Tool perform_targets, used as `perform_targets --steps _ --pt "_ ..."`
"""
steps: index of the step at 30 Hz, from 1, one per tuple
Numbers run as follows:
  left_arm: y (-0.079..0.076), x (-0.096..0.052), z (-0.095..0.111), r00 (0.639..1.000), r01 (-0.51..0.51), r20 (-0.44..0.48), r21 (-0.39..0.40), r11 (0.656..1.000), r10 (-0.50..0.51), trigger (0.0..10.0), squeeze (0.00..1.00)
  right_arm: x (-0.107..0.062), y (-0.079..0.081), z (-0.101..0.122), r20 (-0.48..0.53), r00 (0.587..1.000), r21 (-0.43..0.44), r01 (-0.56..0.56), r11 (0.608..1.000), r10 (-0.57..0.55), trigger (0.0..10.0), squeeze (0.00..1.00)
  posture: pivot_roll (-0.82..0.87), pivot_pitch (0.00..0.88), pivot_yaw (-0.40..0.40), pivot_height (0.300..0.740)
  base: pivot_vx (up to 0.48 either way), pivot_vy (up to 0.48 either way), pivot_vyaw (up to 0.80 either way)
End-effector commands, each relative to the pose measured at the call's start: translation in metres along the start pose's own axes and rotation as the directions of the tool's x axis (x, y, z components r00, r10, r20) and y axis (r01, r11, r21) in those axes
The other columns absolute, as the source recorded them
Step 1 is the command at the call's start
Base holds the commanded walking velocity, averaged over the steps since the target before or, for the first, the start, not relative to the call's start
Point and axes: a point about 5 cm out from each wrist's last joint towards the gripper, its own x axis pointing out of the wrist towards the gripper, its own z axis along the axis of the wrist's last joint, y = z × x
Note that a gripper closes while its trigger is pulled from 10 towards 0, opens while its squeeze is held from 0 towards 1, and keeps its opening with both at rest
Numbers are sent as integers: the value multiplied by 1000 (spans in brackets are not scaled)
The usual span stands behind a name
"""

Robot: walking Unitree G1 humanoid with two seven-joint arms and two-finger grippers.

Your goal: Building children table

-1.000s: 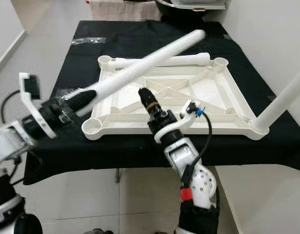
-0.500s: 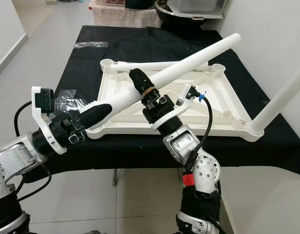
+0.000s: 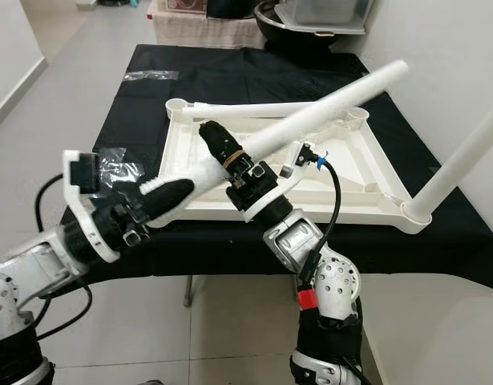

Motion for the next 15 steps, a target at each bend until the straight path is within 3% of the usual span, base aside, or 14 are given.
perform_targets --steps 1,15 --pt "-6 3 -5 999 34 -18 -10 999 -34 10000 0 4 2 -1 -16 1000 6 -11 1000 12 10000 0 80 69 -77 740 0 0 0" --pt "-9 3 -14 998 43 -41 -29 999 -44 10000 0 7 -3 6 -5 1000 -5 17 1000 -17 10000 0 83 72 -78 740 0 0 0"
